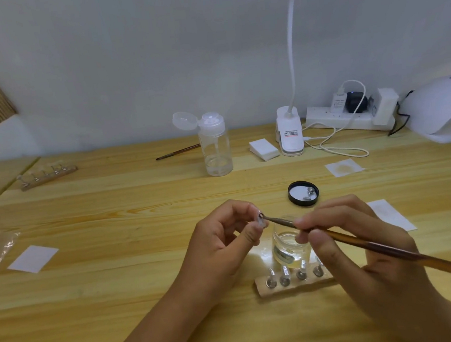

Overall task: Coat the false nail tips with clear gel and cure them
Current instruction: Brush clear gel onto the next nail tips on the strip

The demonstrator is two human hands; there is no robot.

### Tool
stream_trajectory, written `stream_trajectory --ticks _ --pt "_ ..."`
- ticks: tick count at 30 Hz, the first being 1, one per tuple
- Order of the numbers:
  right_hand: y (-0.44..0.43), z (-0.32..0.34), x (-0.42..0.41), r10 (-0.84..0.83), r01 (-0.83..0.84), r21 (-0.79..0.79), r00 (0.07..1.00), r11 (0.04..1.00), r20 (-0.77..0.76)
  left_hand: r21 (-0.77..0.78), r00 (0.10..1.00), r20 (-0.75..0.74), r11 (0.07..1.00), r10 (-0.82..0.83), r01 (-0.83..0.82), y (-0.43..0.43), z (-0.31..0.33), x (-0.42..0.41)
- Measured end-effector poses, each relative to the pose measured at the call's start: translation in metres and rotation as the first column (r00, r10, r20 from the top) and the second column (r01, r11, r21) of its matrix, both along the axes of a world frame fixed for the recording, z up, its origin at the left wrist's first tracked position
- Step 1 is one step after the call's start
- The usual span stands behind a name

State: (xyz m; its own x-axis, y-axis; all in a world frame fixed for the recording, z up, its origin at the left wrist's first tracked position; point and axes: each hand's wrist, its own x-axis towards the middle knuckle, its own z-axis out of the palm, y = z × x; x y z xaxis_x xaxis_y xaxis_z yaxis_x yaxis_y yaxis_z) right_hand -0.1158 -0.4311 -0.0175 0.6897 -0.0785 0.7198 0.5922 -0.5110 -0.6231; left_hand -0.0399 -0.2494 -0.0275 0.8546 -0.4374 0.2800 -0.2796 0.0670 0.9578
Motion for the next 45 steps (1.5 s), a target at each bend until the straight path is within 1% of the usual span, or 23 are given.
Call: stream_trajectory --ticks 4,9,17,20,23,27,30,33,36,39,42,45 --pt "-0.0029 -0.001 -0.0024 0.003 -0.003 -0.004 1.0 1.0 -0.004 0.011 1.0 0.017 1.0 0.005 -0.006 0.0012 -0.0006 0.0003" --pt "-0.002 0.0001 -0.0003 -0.036 0.037 -0.009 0.999 0.999 0.036 0.021 1.0 0.017 1.0 0.003 -0.004 0.0006 0.0007 -0.0002" --pt "-0.0017 -0.0027 -0.0023 0.011 -0.012 -0.017 0.999 1.0 -0.036 0.07 0.999 0.034 0.997 0.025 -0.027 0.0007 0.0002 0.0005" --pt "-0.0024 -0.001 -0.0027 -0.001 0.001 -0.02 1.0 1.0 -0.007 0.073 0.999 0.034 0.997 0.026 -0.028 0.0005 -0.0001 0.0007" --pt "-0.0004 -0.0002 0.0013 -0.043 0.045 -0.051 0.999 0.998 0.029 0.084 0.999 0.038 0.996 0.027 -0.03 0.0007 -0.001 0.0006" --pt "0.0 -0.004 0.001 -0.037 0.037 -0.073 0.999 0.997 0.009 0.12 0.996 0.067 0.991 0.054 -0.062 0.0012 -0.0019 0.0004" --pt "-0.0029 -0.0023 -0.0015 -0.057 0.059 -0.074 0.998 0.996 0.026 0.157 0.991 0.107 0.983 0.08 -0.096 0.0019 -0.0014 -0.0005" --pt "-0.003 -0.0021 0.0015 -0.075 0.079 -0.103 0.996 0.992 0.042 0.159 0.988 0.126 0.982 0.088 -0.107 0.0015 0.0 -0.0013" --pt "-0.0004 -0.0048 0.0035 -0.061 0.063 -0.137 0.998 0.989 0.019 0.164 0.985 0.141 0.979 0.097 -0.12 0.0011 0.0014 -0.0017" --pt "-0.0032 -0.0045 0.0002 -0.05 0.049 -0.114 0.999 0.992 0.001 0.165 0.984 0.145 0.978 0.101 -0.125 0.0003 0.0009 -0.0019" --pt "-0.0056 -0.0036 0.0003 -0.079 0.081 -0.104 0.997 0.991 0.022 0.165 0.983 0.148 0.977 0.11 -0.134 0.0008 0.0007 -0.0017" --pt "-0.0027 -0.0057 0.0045 -0.07 0.072 -0.104 0.997 0.992 0.024 0.17 0.983 0.152 0.977 0.1 -0.125 0.0006 0.0011 -0.0018"
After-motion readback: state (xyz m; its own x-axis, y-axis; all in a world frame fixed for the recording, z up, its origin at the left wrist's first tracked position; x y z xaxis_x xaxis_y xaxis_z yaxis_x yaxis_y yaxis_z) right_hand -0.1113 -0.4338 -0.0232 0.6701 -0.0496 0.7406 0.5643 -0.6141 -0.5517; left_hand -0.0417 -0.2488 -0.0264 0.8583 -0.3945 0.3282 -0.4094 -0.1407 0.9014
